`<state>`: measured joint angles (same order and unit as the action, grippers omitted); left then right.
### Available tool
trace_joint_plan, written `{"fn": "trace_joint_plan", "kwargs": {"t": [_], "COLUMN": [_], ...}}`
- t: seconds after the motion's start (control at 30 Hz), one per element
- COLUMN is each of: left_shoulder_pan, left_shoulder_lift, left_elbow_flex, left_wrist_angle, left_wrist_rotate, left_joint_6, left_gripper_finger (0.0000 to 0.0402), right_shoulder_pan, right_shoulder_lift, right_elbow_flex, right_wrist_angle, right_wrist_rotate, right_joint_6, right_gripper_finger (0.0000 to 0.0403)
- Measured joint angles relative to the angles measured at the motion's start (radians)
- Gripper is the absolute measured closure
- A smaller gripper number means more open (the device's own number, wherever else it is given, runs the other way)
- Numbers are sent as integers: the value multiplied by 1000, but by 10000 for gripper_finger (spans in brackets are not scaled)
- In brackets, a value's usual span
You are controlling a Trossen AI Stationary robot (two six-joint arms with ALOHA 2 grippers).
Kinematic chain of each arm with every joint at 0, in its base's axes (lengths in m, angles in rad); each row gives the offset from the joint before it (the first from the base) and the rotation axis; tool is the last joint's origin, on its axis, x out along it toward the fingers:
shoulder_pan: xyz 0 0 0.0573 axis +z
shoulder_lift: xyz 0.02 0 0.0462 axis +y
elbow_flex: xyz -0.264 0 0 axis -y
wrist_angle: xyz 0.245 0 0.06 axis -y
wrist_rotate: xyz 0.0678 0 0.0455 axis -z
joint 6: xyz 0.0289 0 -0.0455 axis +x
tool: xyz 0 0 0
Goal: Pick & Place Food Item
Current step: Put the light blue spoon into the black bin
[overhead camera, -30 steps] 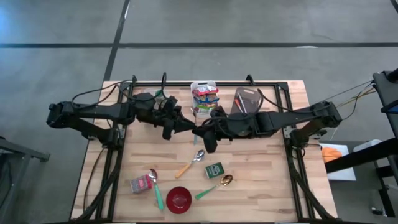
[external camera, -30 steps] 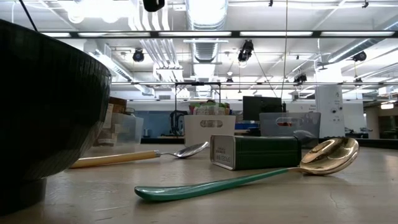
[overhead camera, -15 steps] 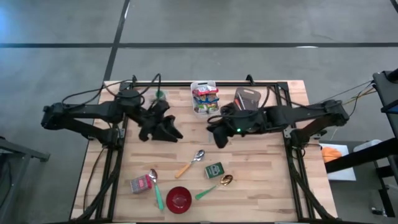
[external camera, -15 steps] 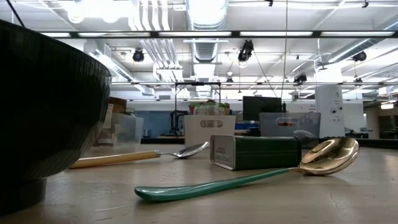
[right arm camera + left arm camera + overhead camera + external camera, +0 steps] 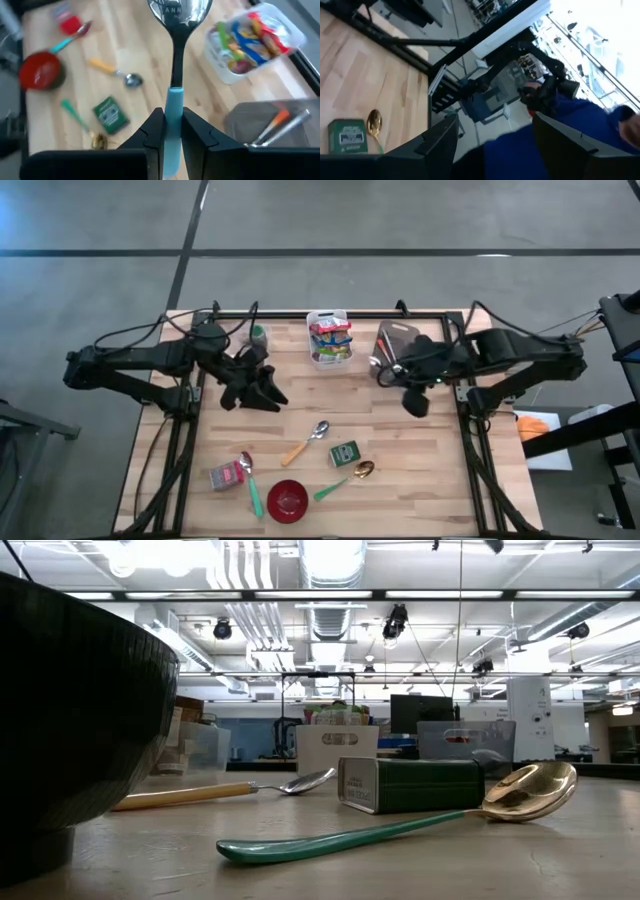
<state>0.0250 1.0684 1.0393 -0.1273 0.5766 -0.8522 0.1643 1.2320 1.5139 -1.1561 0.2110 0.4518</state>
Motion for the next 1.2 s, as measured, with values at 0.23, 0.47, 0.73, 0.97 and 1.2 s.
{"fn": "trace_joint_plan", "kwargs": {"t": [0.23, 0.47, 0.73, 0.97, 1.2], "left_shoulder_pan": [0, 0, 0, 0, 0], "left_shoulder_lift": [2, 2, 2, 2, 2], "left_elbow_flex": [0, 0, 0, 0, 0], "left_wrist_angle": [-15, -17, -61, -84, -109], "left_wrist_rotate": [0, 0, 0, 0, 0], "left_joint_6": [-1, -1, -4, -4, -4], "left_gripper_finger": [144, 144, 144, 144, 144], "right_shoulder_pan": [2, 23, 63, 81, 80], "right_shoulder_lift": [-14, -4, -35, -63, -82], "right_elbow_flex": [0, -1, 0, 1, 1], "right_wrist_angle": [37, 38, 3, -15, -39], "right_wrist_rotate": [-170, -349, -377, -368, -246], "right_joint_6": [-274, -571, -927, -1166, -1460], "right_gripper_finger": [370, 370, 370, 370, 370]}}
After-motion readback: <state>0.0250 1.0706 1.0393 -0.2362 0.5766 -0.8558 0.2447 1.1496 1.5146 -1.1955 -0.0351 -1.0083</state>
